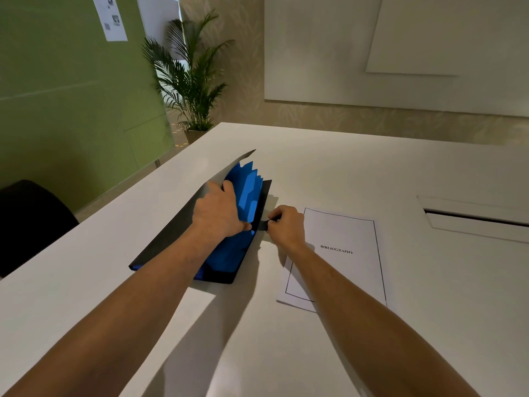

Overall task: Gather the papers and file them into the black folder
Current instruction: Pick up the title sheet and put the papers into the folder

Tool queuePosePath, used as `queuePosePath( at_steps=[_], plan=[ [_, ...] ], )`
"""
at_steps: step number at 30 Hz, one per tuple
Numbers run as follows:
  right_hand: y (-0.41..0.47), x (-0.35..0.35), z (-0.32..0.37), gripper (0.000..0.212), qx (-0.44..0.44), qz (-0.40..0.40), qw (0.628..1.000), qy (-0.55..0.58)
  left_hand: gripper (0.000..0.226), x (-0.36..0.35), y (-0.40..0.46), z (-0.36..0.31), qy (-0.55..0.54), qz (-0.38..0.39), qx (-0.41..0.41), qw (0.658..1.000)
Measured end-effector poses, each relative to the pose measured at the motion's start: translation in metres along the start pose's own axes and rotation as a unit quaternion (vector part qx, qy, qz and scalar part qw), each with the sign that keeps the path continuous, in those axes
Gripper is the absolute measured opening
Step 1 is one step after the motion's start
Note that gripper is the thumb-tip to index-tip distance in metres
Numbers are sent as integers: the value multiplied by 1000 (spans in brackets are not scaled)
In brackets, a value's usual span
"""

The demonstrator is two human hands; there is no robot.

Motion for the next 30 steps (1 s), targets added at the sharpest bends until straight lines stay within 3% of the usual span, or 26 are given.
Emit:
queuePosePath(
  at_steps=[8, 14, 19, 21, 25, 30],
  plan=[
    [4, 7, -2, 19, -3, -7, 1000, 11, 77, 1, 1, -2, -35, -5, 4, 999],
    [7, 15, 4, 20, 16, 1, 1000, 26, 81, -6, 0, -17, 25, 22, -86, 996],
    [7, 20, 11, 22, 38, -16, 999, 21, 25, -3, -6, -17, 13, 33, -52, 998],
    [7, 22, 13, 22, 39, -19, 999, 23, 37, 1, -7, -16, -32, 18, -17, 999],
    [6, 26, 14, 22, 38, -22, 999, 27, 77, 1, -10, -19, -20, 26, 0, 999],
    [4, 30, 16, 22, 40, -16, 999, 31, 65, -1, -10, -23, -32, 28, -13, 999]
  ],
)
Point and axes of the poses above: each hand's wrist, its own y-axis towards the middle knuckle, its own x-axis out of the back of the hand, z = x × y, the point moved 9 cm from there along y, towards the middle knuckle, and after that the axes turned 1 degree about z, right-handed, at the moved point
